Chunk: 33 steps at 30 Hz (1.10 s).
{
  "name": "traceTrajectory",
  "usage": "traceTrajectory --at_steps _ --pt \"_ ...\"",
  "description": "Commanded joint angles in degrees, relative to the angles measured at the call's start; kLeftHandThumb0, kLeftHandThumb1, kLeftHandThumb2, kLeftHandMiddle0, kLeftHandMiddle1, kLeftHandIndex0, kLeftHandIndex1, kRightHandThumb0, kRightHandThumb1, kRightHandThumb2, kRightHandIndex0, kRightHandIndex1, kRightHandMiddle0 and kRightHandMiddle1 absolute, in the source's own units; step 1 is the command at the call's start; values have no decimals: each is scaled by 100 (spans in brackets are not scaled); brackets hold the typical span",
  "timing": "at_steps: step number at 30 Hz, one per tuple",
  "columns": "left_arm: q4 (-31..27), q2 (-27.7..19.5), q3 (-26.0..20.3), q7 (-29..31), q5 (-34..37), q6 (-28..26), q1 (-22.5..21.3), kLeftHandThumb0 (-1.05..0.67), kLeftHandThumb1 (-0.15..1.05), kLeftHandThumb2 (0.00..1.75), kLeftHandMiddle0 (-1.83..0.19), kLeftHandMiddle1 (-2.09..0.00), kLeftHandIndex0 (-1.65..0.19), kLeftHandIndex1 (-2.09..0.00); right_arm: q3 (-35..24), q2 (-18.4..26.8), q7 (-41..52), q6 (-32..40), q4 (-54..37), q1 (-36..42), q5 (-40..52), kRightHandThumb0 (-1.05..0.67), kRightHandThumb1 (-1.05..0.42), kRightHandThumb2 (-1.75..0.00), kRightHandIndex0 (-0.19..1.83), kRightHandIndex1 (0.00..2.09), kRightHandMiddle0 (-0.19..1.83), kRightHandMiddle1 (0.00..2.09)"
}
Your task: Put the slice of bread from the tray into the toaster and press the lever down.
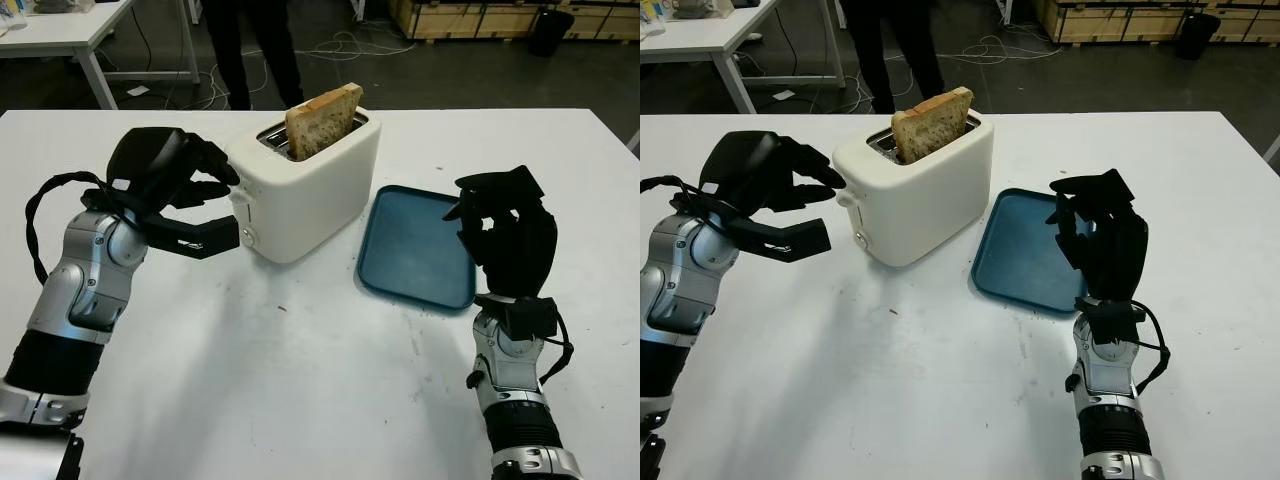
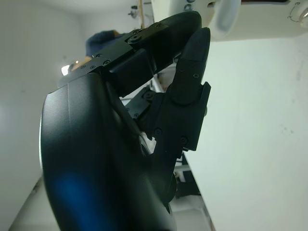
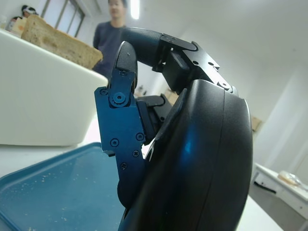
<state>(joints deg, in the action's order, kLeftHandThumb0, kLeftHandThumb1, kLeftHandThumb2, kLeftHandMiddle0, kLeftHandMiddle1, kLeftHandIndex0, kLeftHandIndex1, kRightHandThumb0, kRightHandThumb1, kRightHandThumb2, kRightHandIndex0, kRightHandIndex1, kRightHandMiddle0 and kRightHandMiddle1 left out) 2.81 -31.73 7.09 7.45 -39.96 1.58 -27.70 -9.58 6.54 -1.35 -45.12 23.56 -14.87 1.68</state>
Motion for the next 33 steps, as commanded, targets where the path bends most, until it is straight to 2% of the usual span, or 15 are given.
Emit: traceTrajectory --at_steps 1,6,7,9,12,27,28,29,30,31,33 --pt "84 -34 43 16 28 29 -147 -27 91 1 -100 -147 -133 -19 -32 39 -19 -56 -76 27 -30 -42 -92 -34 66 175 57 140" --pt "214 -38 75 -53 105 207 -198 -25 90 1 -98 -159 -132 -25 -63 43 -54 -73 -76 33 -72 -43 -92 -33 66 175 60 133" --pt "237 -38 77 -78 114 254 -203 -25 90 0 -98 -161 -131 -31 -72 43 -70 -65 -79 36 -87 -43 -92 -33 65 175 61 131" --pt "264 -37 81 -104 112 309 -208 -25 90 0 -97 -164 -116 -66 -84 43 -96 -59 -82 35 -112 -42 -92 -32 65 175 62 129" --pt "297 -39 93 -149 78 362 -213 -26 90 1 -98 -161 -107 -80 -92 43 -93 -56 -83 33 -98 -42 -92 -32 65 175 62 128" --pt "284 -61 108 -95 64 410 -224 -26 90 3 -97 -172 -105 -78 -136 61 -112 -13 -153 70 -147 -44 -92 -30 62 175 49 151" --pt "276 -65 116 -93 41 394 -227 -26 87 8 -99 -170 -107 -67 -142 63 -131 -27 -149 69 -173 -43 -92 -30 62 175 49 151" --pt "270 -67 122 -94 24 385 -228 -27 77 29 -99 -168 -111 -54 -147 63 -149 -29 -150 70 -196 -43 -92 -30 62 175 49 151" --pt "266 -69 126 -104 8 383 -228 -27 57 66 -99 -166 -114 -41 -150 60 -165 -24 -154 73 -214 -43 -92 -30 62 175 49 151" --pt "253 -76 133 -95 -14 371 -227 -27 48 83 -99 -164 -114 -34 -152 56 -174 -17 -158 75 -222 -43 -92 -30 62 175 49 151" --pt "197 -92 154 -11 -72 282 -224 -27 42 95 -100 -157 -111 -24 -160 56 -194 -27 -142 70 -242 -43 -92 -29 61 175 49 151"
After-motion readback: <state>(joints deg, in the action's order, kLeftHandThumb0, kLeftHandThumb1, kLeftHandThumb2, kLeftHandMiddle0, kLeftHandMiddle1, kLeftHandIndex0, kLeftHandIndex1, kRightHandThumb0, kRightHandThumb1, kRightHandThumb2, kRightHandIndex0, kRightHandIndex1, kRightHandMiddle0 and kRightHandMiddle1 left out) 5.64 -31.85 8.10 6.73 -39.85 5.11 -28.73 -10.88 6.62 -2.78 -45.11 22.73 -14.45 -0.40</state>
